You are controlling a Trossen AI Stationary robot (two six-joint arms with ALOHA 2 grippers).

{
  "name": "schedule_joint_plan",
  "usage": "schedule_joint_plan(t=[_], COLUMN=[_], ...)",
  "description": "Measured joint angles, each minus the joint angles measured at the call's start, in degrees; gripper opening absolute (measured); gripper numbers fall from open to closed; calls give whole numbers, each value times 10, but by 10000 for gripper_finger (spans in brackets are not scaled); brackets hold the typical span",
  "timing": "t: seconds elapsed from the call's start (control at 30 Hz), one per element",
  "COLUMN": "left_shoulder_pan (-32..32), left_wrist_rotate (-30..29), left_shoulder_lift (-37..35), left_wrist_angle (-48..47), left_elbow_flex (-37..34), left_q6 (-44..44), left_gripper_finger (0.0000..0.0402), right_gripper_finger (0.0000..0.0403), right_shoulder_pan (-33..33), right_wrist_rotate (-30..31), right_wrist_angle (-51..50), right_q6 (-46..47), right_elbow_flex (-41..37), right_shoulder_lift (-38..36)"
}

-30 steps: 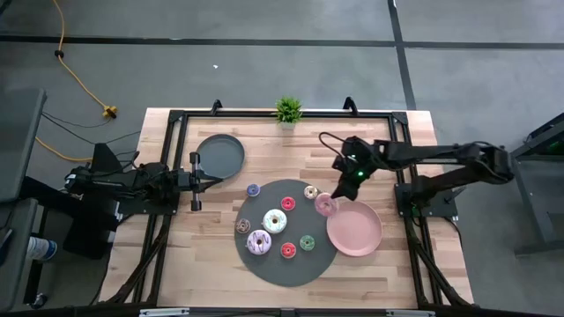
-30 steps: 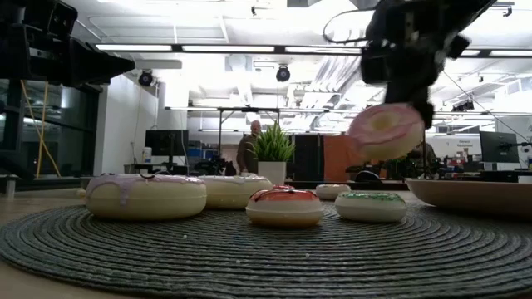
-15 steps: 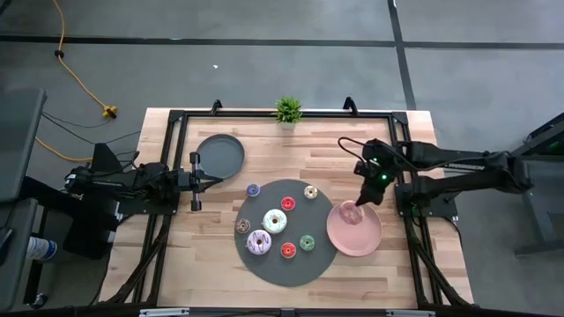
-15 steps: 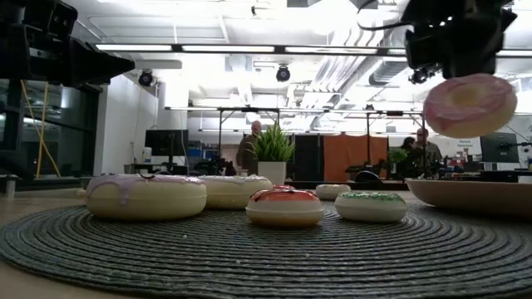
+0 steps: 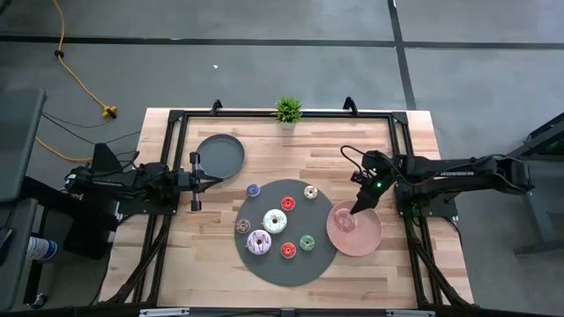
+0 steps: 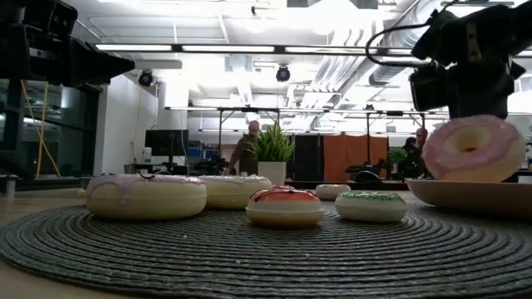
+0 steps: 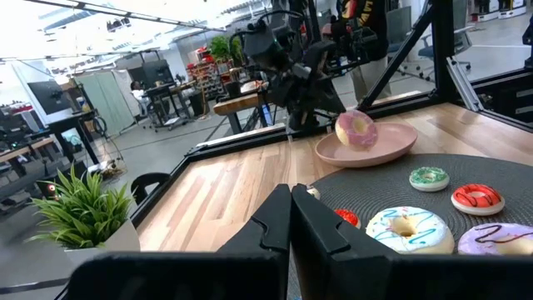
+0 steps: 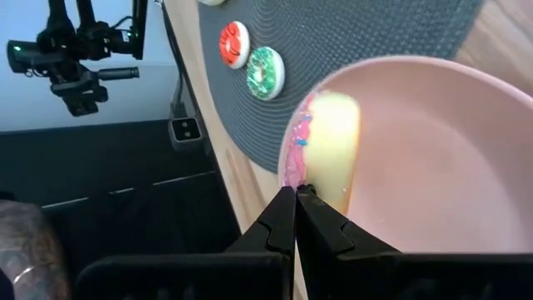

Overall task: Pick & Place donuts
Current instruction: Put the big pink donut on the pink plate

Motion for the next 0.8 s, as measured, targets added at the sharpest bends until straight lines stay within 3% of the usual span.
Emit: schedule_joint_plan(t=[0.3,0.8], left_shoulder_pan=[0,0], left_wrist_rotate=[0,0], left_shoulder_lift=[0,0], left_wrist_angle=[0,0], left_elbow_flex=[0,0], left_q6=[0,0], left_gripper_finger=[0,0], right_gripper_finger=[0,0], right_shoulder_pan=[0,-42], right_wrist_rotate=[0,17], right_wrist_angle=[65,117], right_q6=[12,-18], right_elbow_flex=[-47,-50], right_shoulder_lift=[12,123])
